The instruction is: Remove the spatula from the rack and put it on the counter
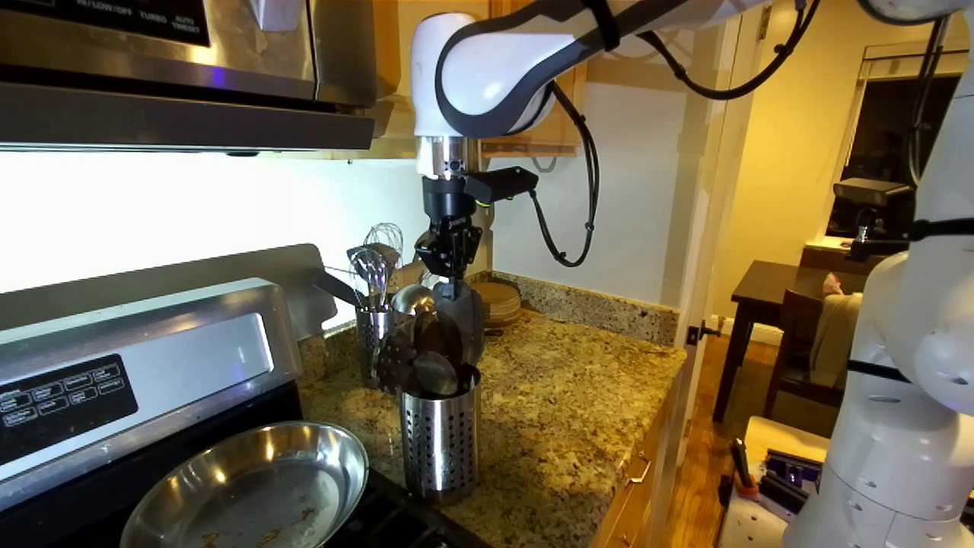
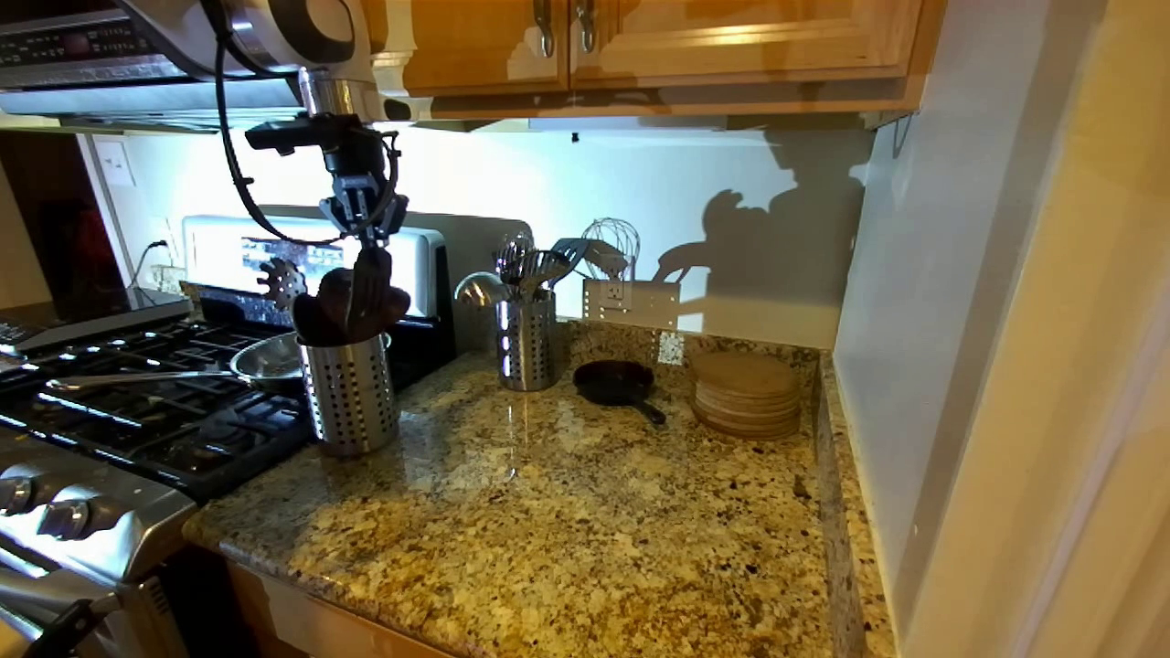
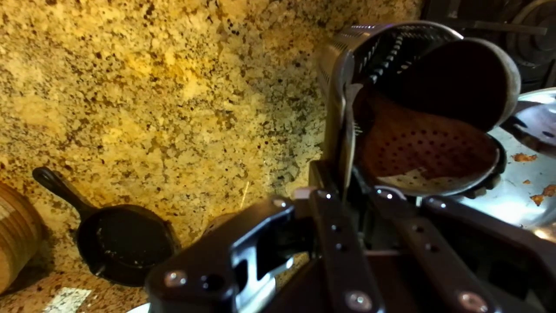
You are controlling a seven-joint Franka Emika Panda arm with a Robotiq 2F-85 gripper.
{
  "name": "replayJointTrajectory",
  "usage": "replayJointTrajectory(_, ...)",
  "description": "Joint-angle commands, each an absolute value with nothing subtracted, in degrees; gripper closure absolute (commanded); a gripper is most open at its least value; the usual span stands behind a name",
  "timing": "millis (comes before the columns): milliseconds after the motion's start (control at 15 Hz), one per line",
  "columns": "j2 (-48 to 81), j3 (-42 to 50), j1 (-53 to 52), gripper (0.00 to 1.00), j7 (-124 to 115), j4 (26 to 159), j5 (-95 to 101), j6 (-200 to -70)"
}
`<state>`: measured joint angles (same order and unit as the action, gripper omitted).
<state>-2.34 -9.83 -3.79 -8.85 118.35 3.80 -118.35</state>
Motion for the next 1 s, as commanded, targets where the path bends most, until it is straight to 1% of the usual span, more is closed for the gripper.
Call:
replayJointTrajectory(0,-5.07,-9.16,-5.21,0.91,-8.78,120.36,6.46,-119.33)
replayJointTrajectory(533,-9.68,-9.66,-6.54,0.91,-8.80,122.66,8.72,-120.09)
replayJointTrajectory(933,-8.24,-9.98,-7.19,0.91,-8.86,123.97,7.51,-119.70)
